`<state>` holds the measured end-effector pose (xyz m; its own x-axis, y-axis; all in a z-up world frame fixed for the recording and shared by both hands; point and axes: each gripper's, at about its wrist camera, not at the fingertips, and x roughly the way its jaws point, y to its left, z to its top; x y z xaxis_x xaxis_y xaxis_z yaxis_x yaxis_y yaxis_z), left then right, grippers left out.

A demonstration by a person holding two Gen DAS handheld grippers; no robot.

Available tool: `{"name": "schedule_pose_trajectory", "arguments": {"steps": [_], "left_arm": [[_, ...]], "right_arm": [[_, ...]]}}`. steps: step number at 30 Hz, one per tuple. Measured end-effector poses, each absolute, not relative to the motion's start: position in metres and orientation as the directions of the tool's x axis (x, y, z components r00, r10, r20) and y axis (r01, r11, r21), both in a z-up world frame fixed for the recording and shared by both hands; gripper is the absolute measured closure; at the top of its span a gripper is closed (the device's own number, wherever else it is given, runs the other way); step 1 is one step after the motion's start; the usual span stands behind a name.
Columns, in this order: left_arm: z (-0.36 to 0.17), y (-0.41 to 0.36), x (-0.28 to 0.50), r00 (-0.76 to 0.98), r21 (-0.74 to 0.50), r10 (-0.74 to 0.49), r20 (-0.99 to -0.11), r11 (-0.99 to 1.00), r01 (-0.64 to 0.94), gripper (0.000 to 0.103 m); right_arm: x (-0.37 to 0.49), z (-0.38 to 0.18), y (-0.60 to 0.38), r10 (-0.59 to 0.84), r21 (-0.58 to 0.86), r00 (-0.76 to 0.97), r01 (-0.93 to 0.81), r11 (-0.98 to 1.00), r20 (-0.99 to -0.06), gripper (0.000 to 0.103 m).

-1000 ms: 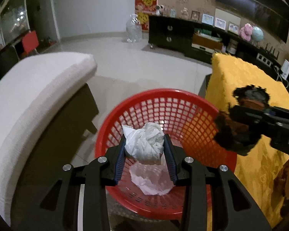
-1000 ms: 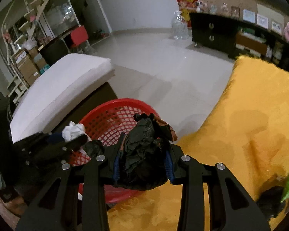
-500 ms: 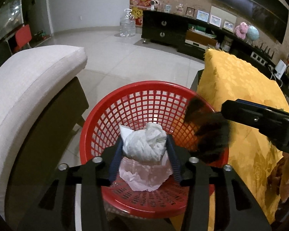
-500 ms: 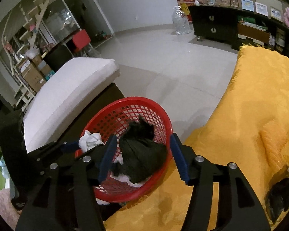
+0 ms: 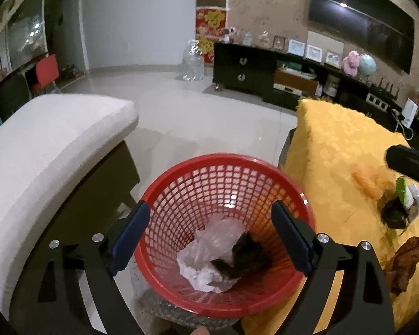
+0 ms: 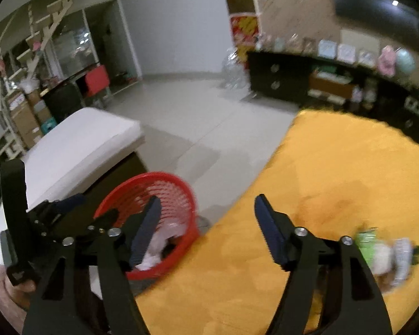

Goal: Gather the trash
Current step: 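Move the left tool to the brown plastic bag on the table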

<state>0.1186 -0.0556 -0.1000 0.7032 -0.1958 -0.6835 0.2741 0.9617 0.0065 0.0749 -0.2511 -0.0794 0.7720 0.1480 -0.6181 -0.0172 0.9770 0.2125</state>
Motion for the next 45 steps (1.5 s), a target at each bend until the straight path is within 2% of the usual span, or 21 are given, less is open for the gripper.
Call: {"name": "schedule_pose_trajectory", "arguments": {"steps": [7, 16, 23, 32, 42, 43, 45], "left_arm": [[-0.089, -0.082, 0.100, 0.733, 0.053, -0.237, -0.638, 0.936, 0.348, 0.014], [-0.082, -0.118, 0.072, 0.695, 0.022, -0.353, -0.626, 0.883, 0.469, 0.014], [-0.088, -0.164, 0.040, 0.594, 0.011, -0.465, -0.656, 0.781, 0.624, 0.014], [-0.115, -0.233, 0.004, 0.434, -0.016, -0.552, -0.712, 0.630, 0.776, 0.014], [-0.158, -0.272, -0.002, 0.350, -0.013, -0.506, -0.789, 0.582, 0.813, 0.015], [-0.159, -0.272, -0.001, 0.346, -0.019, -0.507, -0.789, 0.584, 0.812, 0.016], [-0.162, -0.272, 0.002, 0.324, -0.042, -0.514, -0.795, 0.578, 0.815, 0.031]], "right_arm": [[0.019, -0.062, -0.301, -0.014, 0.179, 0.825, 0.140, 0.974, -0.566, 0.019], [-0.054, -0.076, -0.360, -0.203, 0.158, 0.780, 0.360, 0.920, -0.592, 0.018], [-0.101, -0.089, -0.394, -0.296, 0.184, 0.739, 0.491, 0.851, -0.605, 0.018], [-0.118, -0.105, -0.414, -0.293, 0.232, 0.722, 0.532, 0.815, -0.627, 0.018], [-0.122, -0.114, -0.422, -0.263, 0.263, 0.717, 0.533, 0.804, -0.646, 0.018], [-0.122, -0.115, -0.422, -0.259, 0.267, 0.716, 0.533, 0.803, -0.649, 0.018], [-0.119, -0.117, -0.422, -0.249, 0.272, 0.713, 0.531, 0.803, -0.656, 0.018]]}}
